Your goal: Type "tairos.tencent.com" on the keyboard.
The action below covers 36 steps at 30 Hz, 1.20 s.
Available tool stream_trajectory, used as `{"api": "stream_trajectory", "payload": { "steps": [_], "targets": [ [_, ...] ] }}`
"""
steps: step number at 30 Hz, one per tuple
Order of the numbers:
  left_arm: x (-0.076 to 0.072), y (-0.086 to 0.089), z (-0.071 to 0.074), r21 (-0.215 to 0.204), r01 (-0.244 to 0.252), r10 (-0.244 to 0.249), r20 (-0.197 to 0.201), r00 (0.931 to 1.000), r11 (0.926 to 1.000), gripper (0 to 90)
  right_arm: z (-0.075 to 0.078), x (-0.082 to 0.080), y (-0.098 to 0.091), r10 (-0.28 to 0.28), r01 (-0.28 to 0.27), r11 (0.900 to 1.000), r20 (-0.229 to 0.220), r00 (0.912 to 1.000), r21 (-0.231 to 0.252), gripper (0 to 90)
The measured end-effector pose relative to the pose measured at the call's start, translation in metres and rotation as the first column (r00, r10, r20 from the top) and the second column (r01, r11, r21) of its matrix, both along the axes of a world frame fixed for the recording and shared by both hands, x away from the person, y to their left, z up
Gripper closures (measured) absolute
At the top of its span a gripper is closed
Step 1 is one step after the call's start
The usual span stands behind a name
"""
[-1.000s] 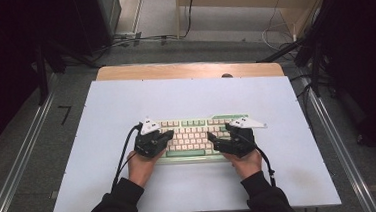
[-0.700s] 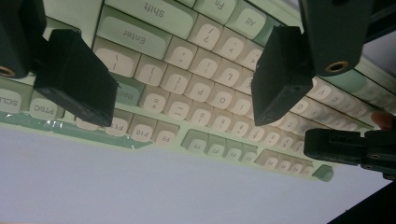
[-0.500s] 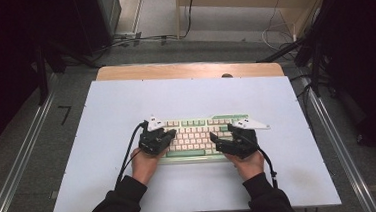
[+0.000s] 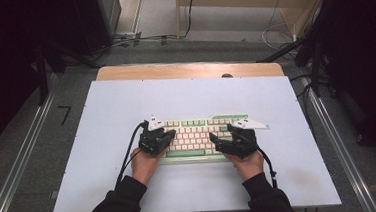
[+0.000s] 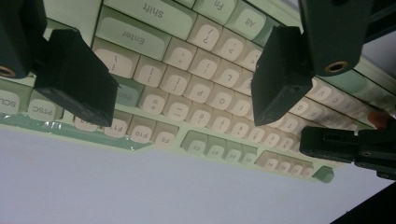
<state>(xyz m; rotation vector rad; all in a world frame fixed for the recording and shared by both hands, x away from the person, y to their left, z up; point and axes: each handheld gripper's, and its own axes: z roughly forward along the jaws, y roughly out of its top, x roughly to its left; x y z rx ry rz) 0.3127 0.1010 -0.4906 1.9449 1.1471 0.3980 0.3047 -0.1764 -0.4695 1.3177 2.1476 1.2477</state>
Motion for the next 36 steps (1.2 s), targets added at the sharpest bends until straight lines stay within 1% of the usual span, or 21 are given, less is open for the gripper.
{"api": "stream_trajectory", "payload": {
  "steps": [1, 4, 7, 8, 11, 12, 14, 16, 20, 21, 22, 24, 25, 27, 30, 33, 36],
  "targets": [
    [0.001, 0.000, -0.001, 0.007, 0.000, 0.000, -0.007, 1.0000, 1.0000, 90.0, 0.000, 0.000, 0.000, 0.001, -0.001, 1.0000, -0.001, 1.0000, 0.000, 21.3],
    [0.000, 0.000, 0.000, 0.004, 0.002, -0.002, -0.008, 1.0000, 1.0000, 90.0, 0.000, 0.000, 0.001, 0.005, -0.005, 1.0000, -0.003, 1.0000, -0.001, 21.3],
    [-0.001, 0.001, 0.003, -0.012, 0.004, -0.004, -0.001, 1.0000, 0.9999, 90.0, 0.000, 0.000, 0.001, 0.006, -0.006, 1.0000, -0.002, 1.0000, 0.000, 21.3],
    [-0.002, 0.001, 0.004, -0.021, 0.001, -0.001, 0.004, 1.0000, 0.9998, 90.0, 0.000, 0.000, 0.001, 0.007, -0.007, 1.0000, -0.003, 1.0000, 0.001, 21.3],
    [-0.005, 0.005, 0.011, -0.067, 0.007, -0.005, 0.027, 0.9996, 0.9978, 90.0, 0.000, 0.000, 0.002, 0.008, -0.008, 1.0000, 0.002, 1.0000, 0.001, 21.3],
    [-0.007, 0.006, 0.014, -0.077, 0.006, -0.002, 0.043, 0.9991, 0.9970, 90.0, 0.001, 0.000, 0.002, 0.007, -0.007, 1.0000, 0.002, 1.0000, 0.001, 21.4],
    [-0.010, 0.007, 0.019, -0.092, 0.007, -0.001, 0.062, 0.9981, 0.9957, 90.0, 0.000, 0.000, 0.002, 0.008, -0.008, 1.0000, 0.001, 1.0000, 0.000, 21.4],
    [-0.012, 0.009, 0.021, -0.097, 0.004, 0.003, 0.070, 0.9975, 0.9953, 89.8, 0.000, 0.001, 0.002, 0.008, -0.008, 1.0000, 0.000, 1.0000, 0.001, 21.4],
    [-0.014, 0.013, 0.020, -0.114, 0.005, 0.002, 0.060, 0.9982, 0.9934, 81.9, 0.000, 0.001, 0.004, 0.014, -0.014, 0.9999, 0.000, 0.9999, -0.002, 21.4],
    [-0.014, 0.015, 0.019, -0.122, 0.006, 0.000, 0.052, 0.9987, 0.9925, 77.6, 0.000, 0.001, 0.005, 0.015, -0.015, 0.9999, 0.000, 0.9999, 0.000, 21.4],
    [-0.015, 0.016, 0.019, -0.135, 0.005, 0.002, 0.049, 0.9988, 0.9908, 73.2, 0.000, 0.002, 0.006, 0.018, -0.018, 0.9998, -0.002, 0.9998, -0.001, 21.4],
    [-0.016, 0.019, 0.019, -0.149, -0.002, 0.008, 0.044, 0.9990, 0.9888, 64.7, 0.000, 0.003, 0.007, 0.023, -0.023, 0.9997, 0.000, 0.9997, -0.004, 21.4],
    [-0.017, 0.020, 0.019, -0.155, -0.011, 0.018, 0.045, 0.9988, 0.9878, 59.4, 0.000, 0.003, 0.007, 0.025, -0.025, 0.9997, 0.000, 0.9997, -0.003, 21.4],
    [-0.019, 0.023, 0.019, -0.151, -0.041, 0.051, 0.065, 0.9966, 0.9876, 50.0, 0.000, 0.004, 0.008, 0.030, -0.030, 0.9996, 0.000, 0.9996, -0.005, 21.5],
    [-0.020, 0.029, 0.019, -0.162, -0.077, 0.086, 0.053, 0.9949, 0.9838, 40.4, 0.000, 0.005, 0.010, 0.034, -0.034, 0.9994, 0.000, 0.9994, -0.004, 21.8],
    [-0.023, 0.034, 0.017, -0.164, -0.097, 0.107, 0.054, 0.9928, 0.9818, 37.0, 0.000, 0.007, 0.012, 0.041, -0.041, 0.9991, 0.003, 0.9992, -0.004, 22.4],
    [-0.024, 0.039, 0.016, -0.157, -0.111, 0.120, 0.051, 0.9914, 0.9813, 36.2, 0.000, 0.008, 0.015, 0.043, -0.043, 0.9990, 0.009, 0.9990, -0.013, 25.8]
  ]
}}
